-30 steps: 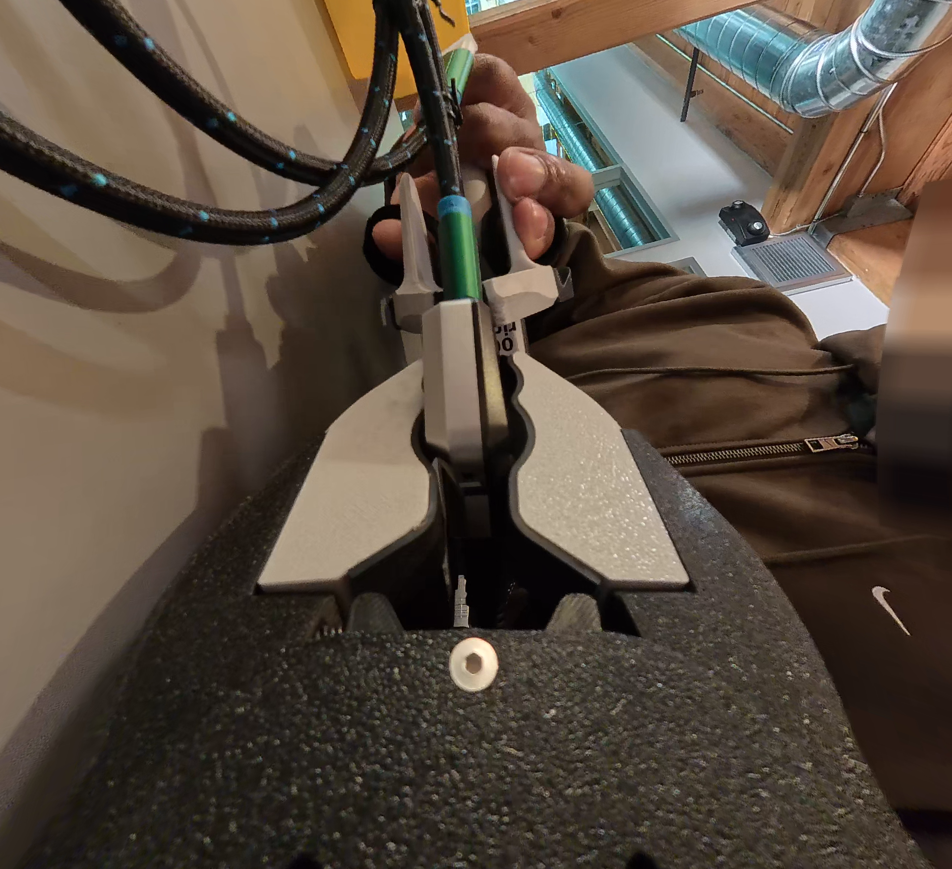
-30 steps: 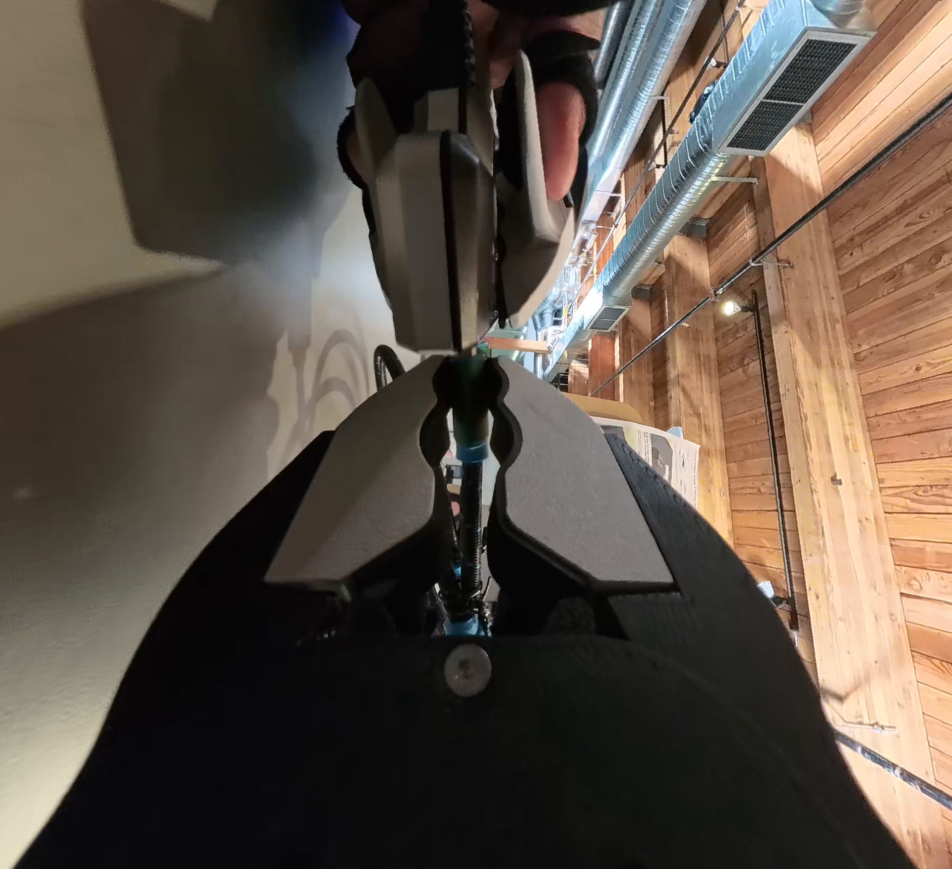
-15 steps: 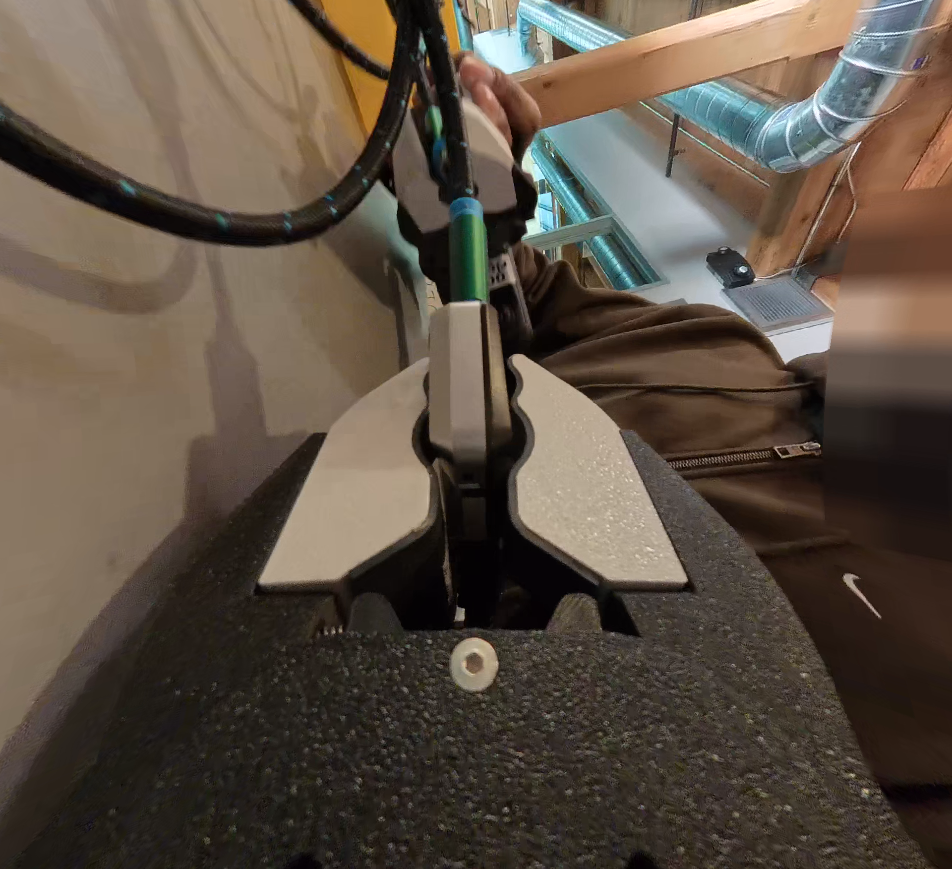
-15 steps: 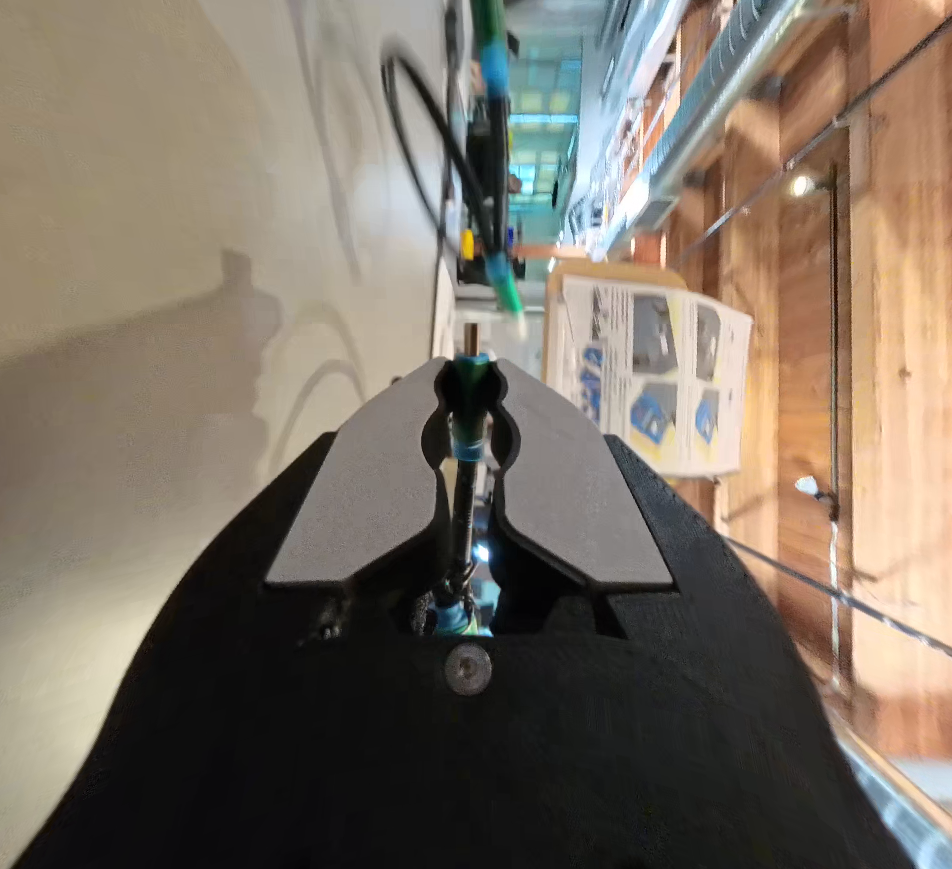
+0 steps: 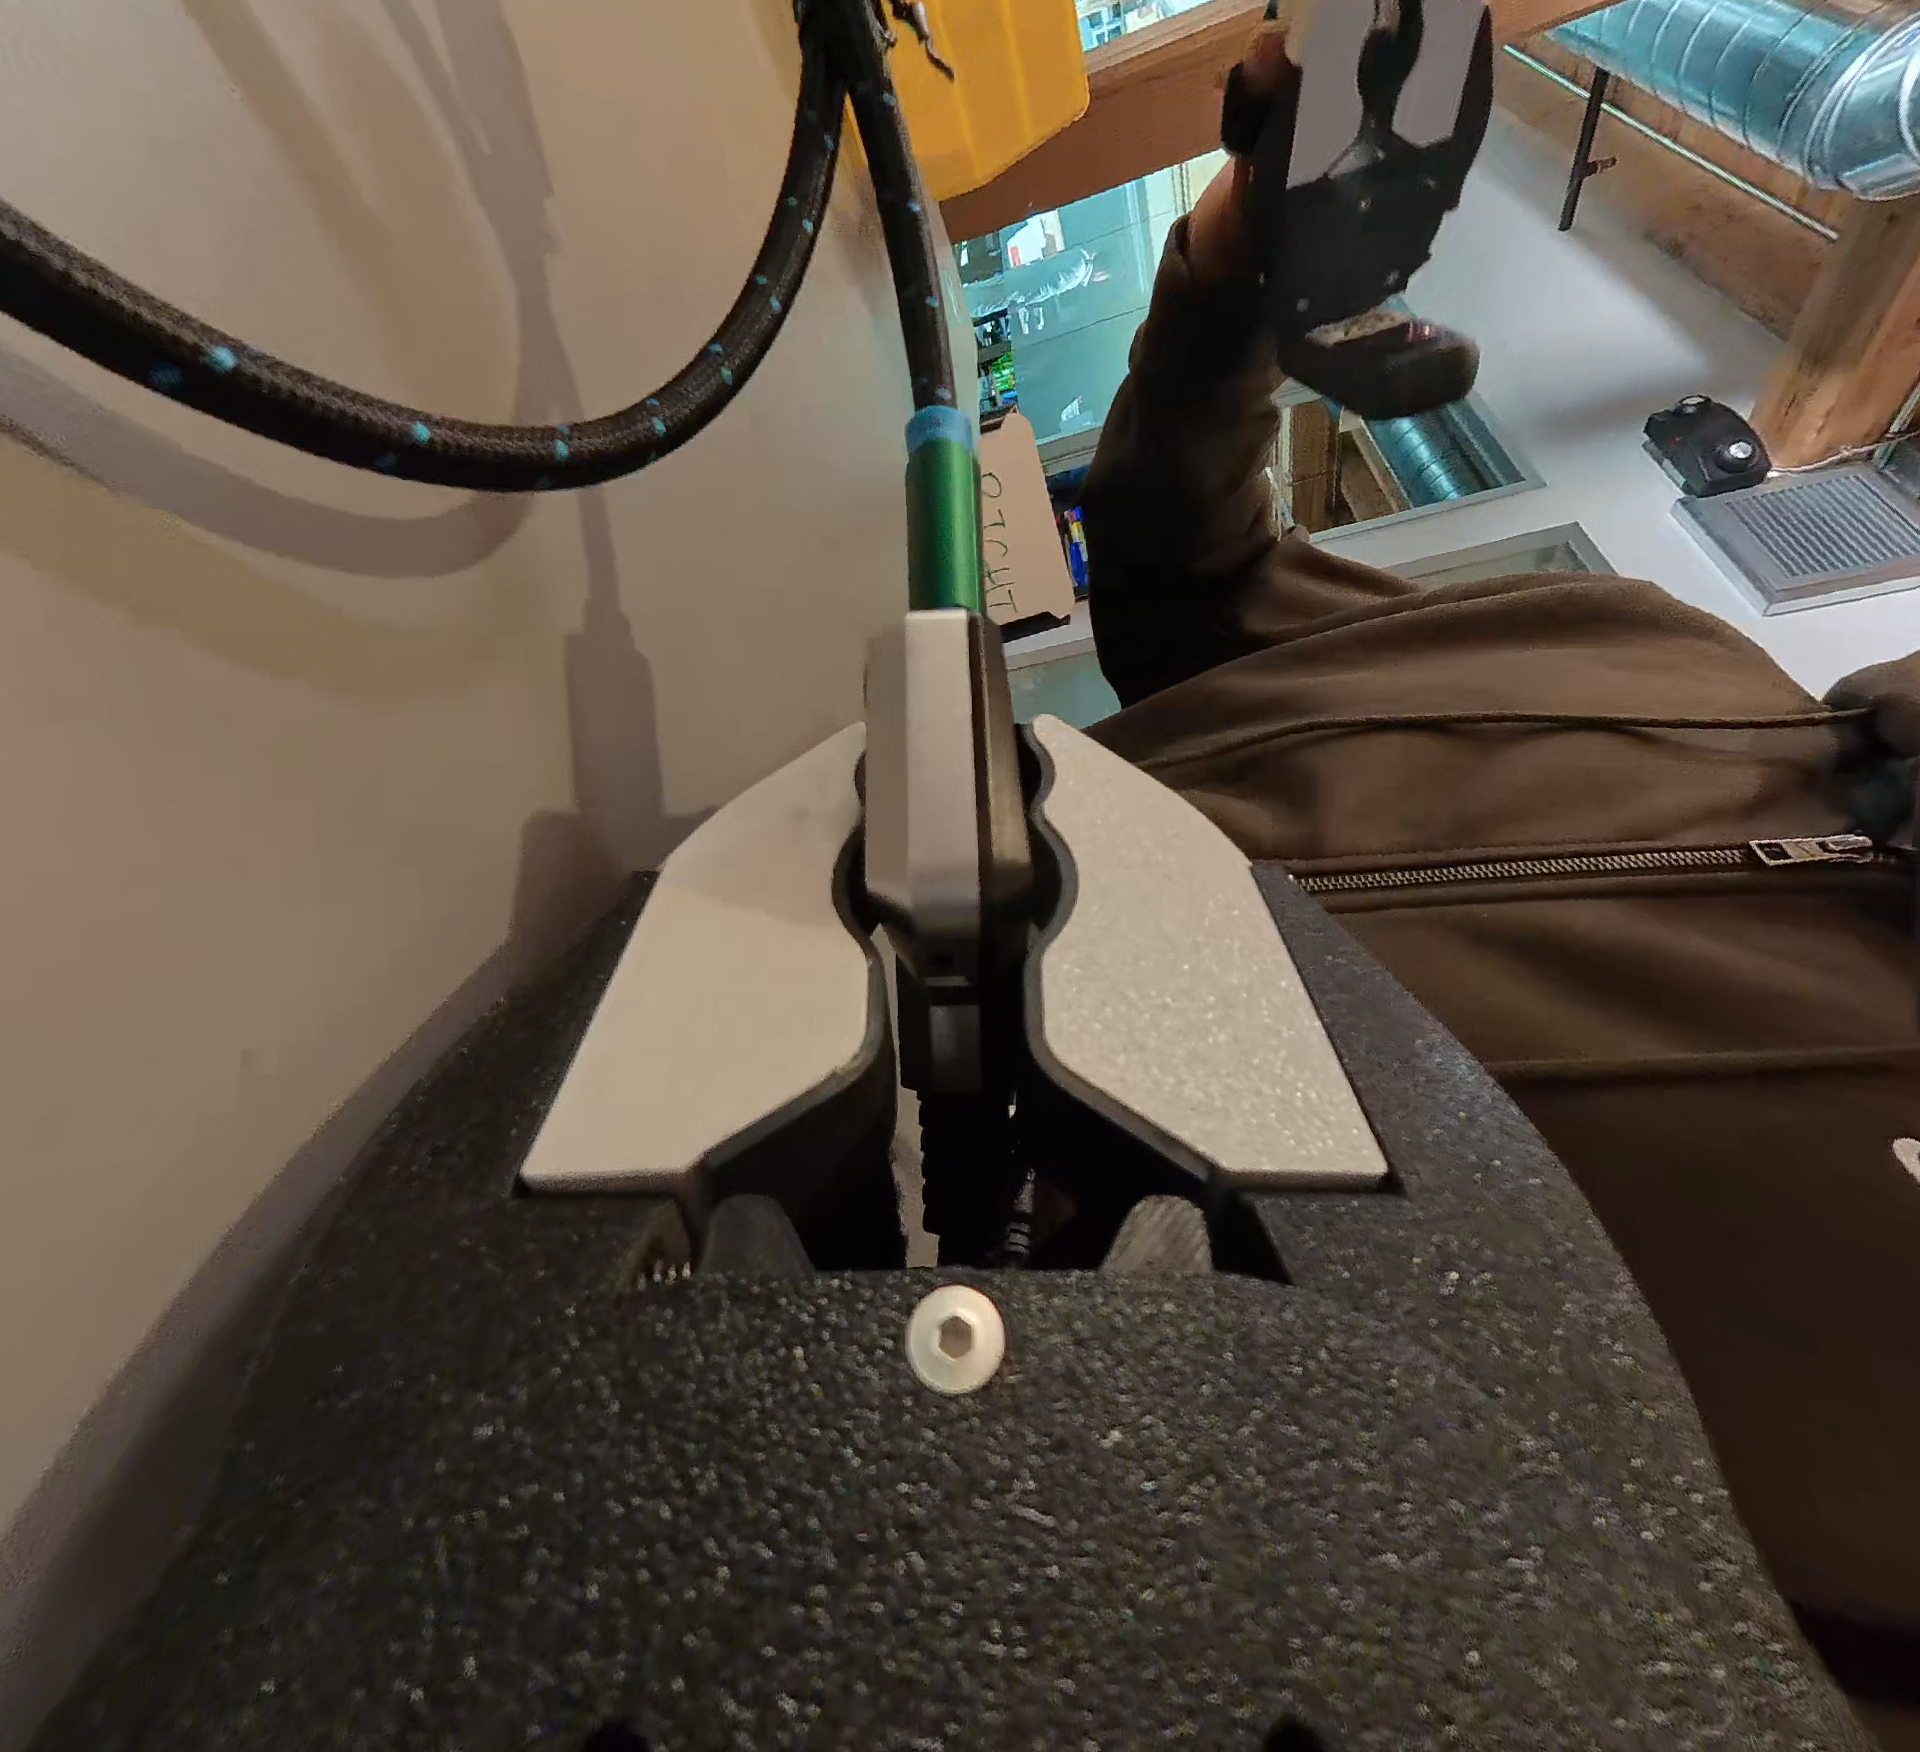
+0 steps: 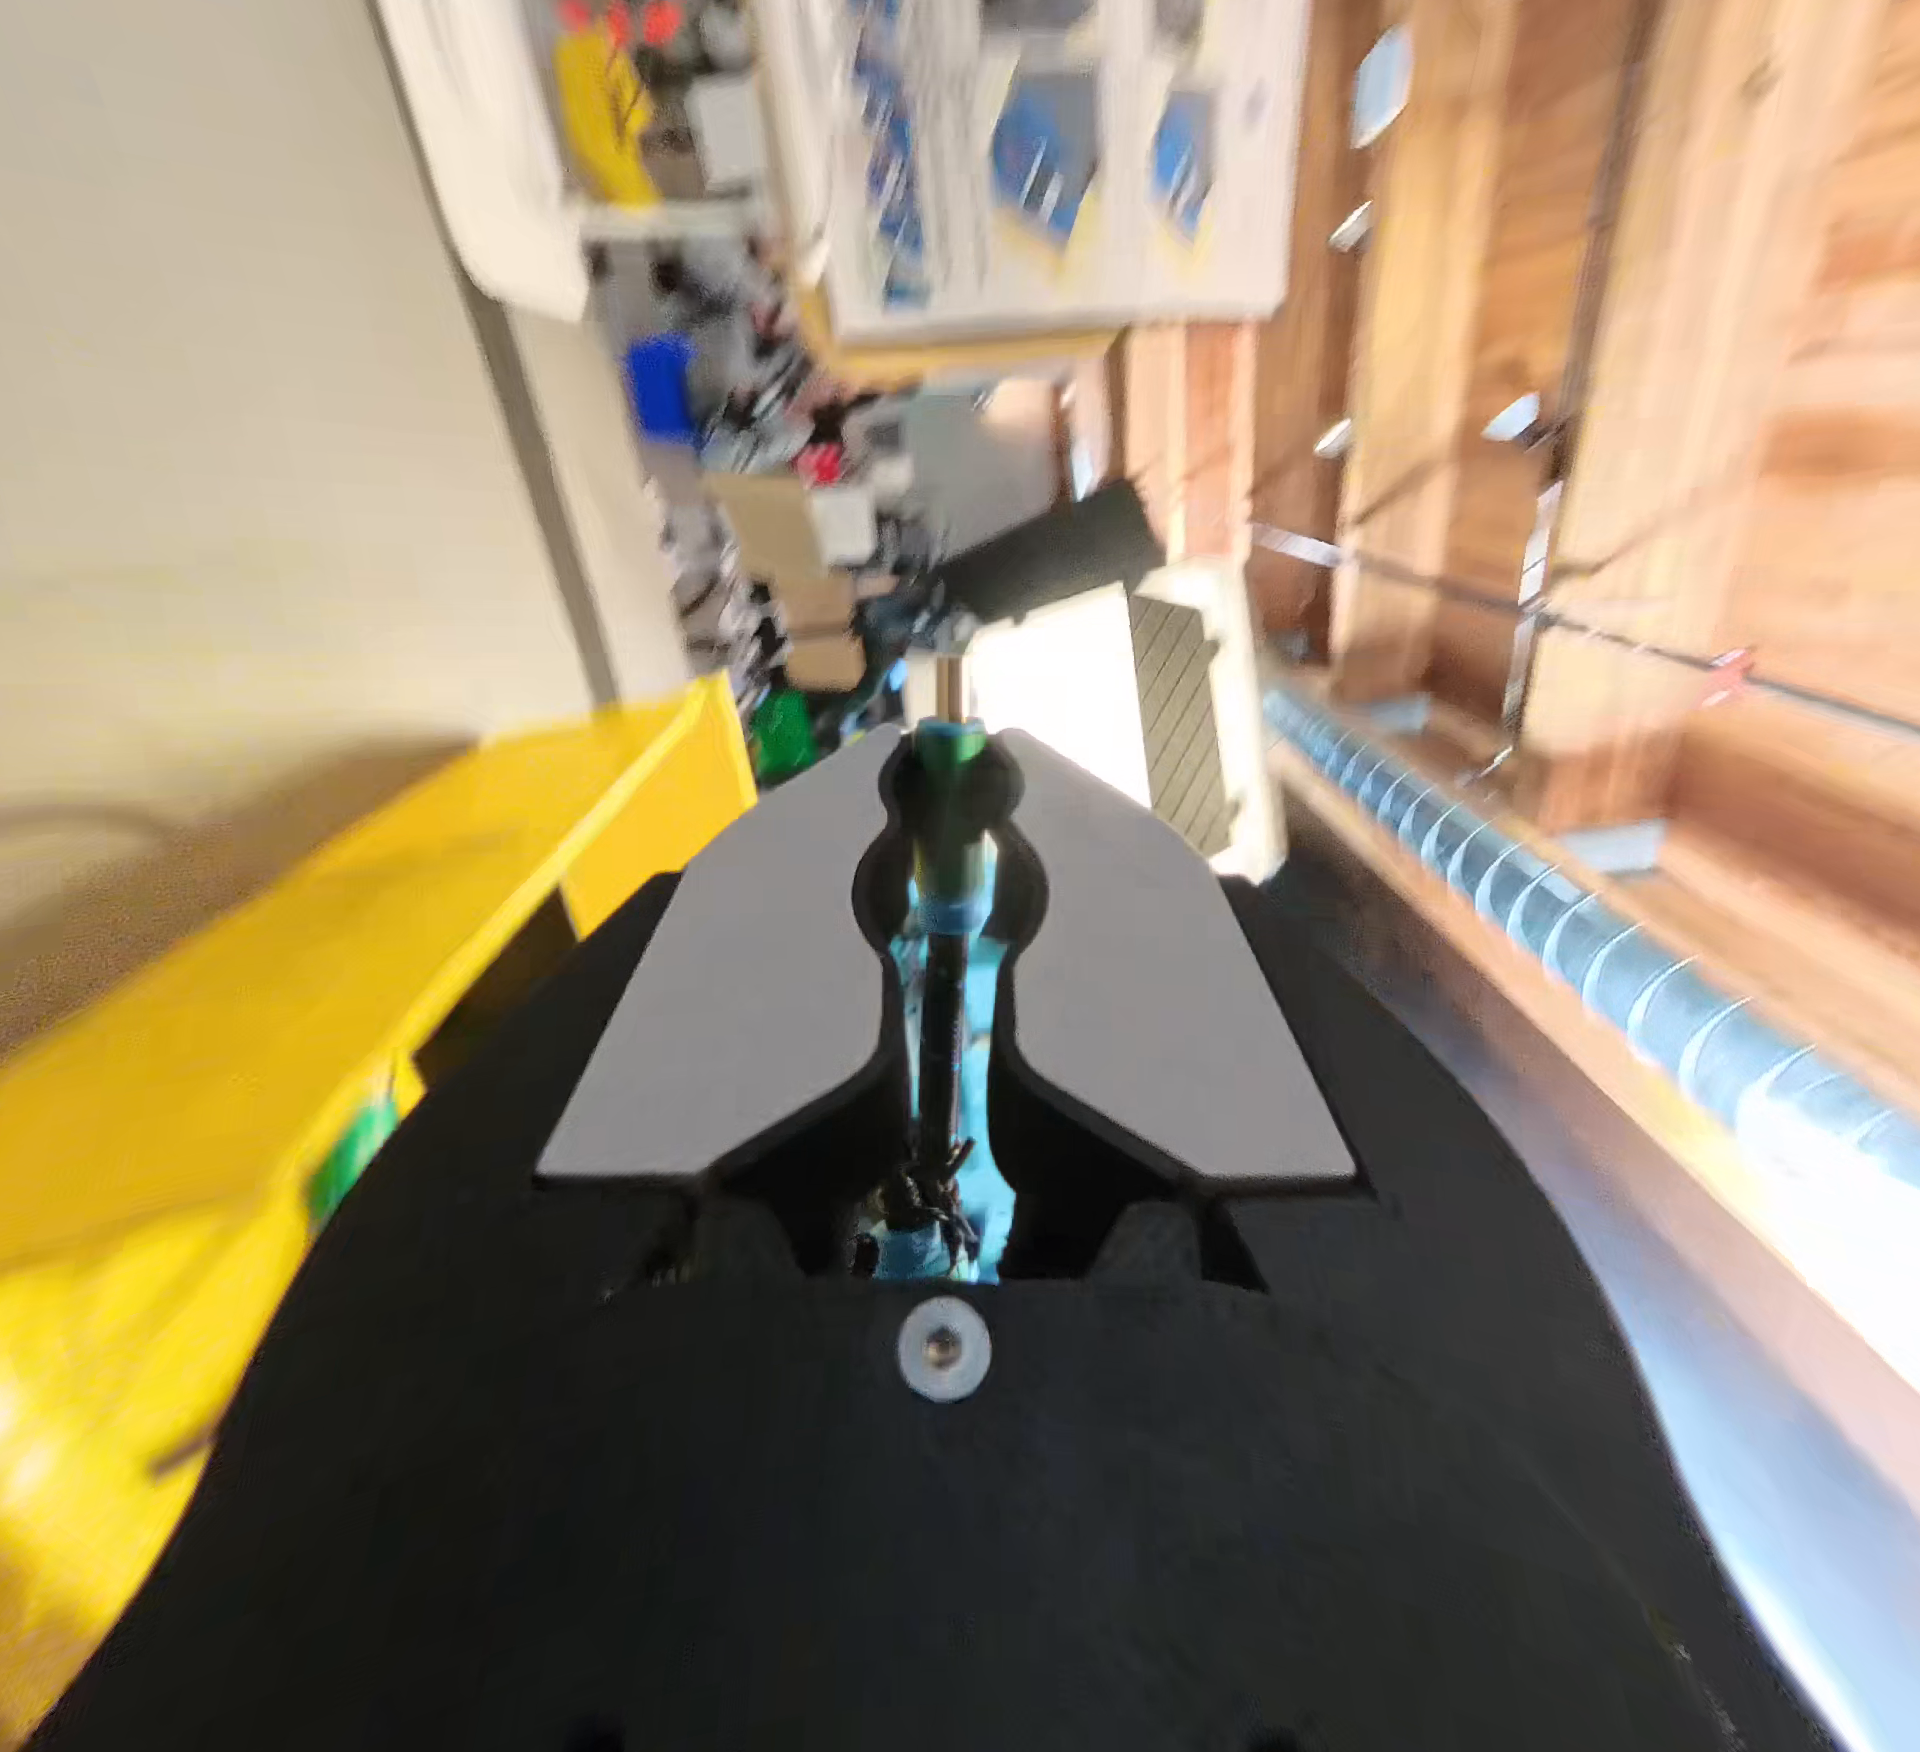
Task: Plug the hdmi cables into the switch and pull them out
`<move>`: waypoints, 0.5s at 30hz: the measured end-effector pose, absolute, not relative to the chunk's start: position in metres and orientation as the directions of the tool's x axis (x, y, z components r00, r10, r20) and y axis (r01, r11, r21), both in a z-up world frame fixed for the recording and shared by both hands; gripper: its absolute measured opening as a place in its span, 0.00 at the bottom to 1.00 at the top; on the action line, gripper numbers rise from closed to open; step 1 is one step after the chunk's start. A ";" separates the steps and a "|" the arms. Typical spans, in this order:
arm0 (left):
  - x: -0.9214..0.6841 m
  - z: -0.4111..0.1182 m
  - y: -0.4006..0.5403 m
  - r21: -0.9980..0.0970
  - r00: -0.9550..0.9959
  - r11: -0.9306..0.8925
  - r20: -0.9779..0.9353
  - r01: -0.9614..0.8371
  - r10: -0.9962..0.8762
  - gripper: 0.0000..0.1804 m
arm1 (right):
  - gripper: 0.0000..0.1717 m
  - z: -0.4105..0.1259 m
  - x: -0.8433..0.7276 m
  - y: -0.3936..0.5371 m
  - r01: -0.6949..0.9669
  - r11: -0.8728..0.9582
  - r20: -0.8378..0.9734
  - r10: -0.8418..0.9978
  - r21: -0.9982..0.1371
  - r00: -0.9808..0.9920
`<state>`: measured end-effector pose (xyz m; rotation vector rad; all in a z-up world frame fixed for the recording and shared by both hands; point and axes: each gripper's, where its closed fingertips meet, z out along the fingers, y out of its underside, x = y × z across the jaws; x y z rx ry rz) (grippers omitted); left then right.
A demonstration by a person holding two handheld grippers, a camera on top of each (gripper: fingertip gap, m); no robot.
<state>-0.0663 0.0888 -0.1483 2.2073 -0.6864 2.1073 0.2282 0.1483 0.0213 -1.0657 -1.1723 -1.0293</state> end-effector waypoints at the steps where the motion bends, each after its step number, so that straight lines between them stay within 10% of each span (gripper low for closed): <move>1: -0.066 -0.149 0.088 -0.287 0.001 -0.901 0.953 -0.324 -0.304 0.13 | 0.07 0.013 0.254 0.151 0.985 0.137 0.995 -0.006 -0.102 0.104; 9: -0.060 -0.153 0.086 -0.287 0.025 -0.894 0.949 -0.343 -0.314 0.13 | 0.07 -0.068 0.331 0.169 0.975 -0.089 0.956 0.197 -0.204 0.218; 15: -0.060 -0.157 0.082 -0.292 0.050 -0.888 0.943 -0.356 -0.330 0.13 | 0.35 -0.063 0.324 0.165 0.963 -0.142 0.927 0.268 -0.230 0.261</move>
